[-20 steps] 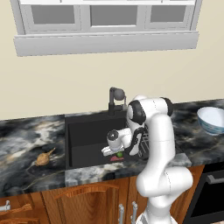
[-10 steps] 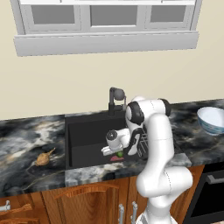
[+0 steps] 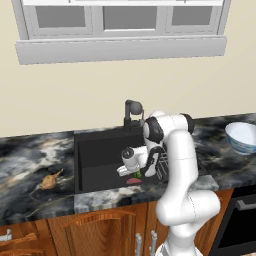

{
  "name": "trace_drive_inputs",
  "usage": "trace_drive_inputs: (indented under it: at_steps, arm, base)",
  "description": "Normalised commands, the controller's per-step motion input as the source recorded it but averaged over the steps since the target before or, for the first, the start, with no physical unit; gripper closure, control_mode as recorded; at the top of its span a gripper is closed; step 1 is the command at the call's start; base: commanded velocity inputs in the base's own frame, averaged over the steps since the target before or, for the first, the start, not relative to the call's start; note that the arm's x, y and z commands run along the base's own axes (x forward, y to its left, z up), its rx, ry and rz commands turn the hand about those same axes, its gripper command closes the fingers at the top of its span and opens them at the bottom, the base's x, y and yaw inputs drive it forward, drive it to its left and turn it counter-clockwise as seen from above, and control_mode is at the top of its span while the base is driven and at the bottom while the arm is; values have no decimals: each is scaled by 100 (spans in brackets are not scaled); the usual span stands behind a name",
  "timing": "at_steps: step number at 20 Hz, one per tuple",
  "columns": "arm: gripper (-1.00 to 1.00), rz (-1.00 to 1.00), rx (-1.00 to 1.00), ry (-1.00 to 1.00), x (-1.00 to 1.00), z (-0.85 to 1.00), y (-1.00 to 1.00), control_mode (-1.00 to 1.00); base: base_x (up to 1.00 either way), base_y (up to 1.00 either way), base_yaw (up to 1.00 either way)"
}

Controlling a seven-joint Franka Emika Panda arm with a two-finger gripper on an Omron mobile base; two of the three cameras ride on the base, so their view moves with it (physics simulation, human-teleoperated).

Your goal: Remove the onion and avocado from the sink. Then move the bowl and cup from the counter to the sink for washing.

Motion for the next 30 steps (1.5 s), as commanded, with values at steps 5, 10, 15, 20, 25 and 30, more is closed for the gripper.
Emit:
trace_drive_inputs:
  at_steps: [5, 10, 15, 20, 25, 30]
  arm:
    - [-100, 0, 0, 0, 0, -17, -3, -100]
    - [-100, 0, 0, 0, 0, -17, -1, -100]
    - [-100, 0, 0, 0, -6, -13, 0, -100]
    - [-100, -2, 0, 0, -9, -5, 0, -100]
    - [-100, -4, 0, 0, -6, -6, 0, -100]
    - [-100, -6, 0, 0, -4, -9, 0, -100]
  base:
    - [0, 0, 0]
    - [0, 0, 0]
    - [0, 0, 0]
    - [0, 0, 0]
    - [0, 0, 0]
    - [0, 0, 0]
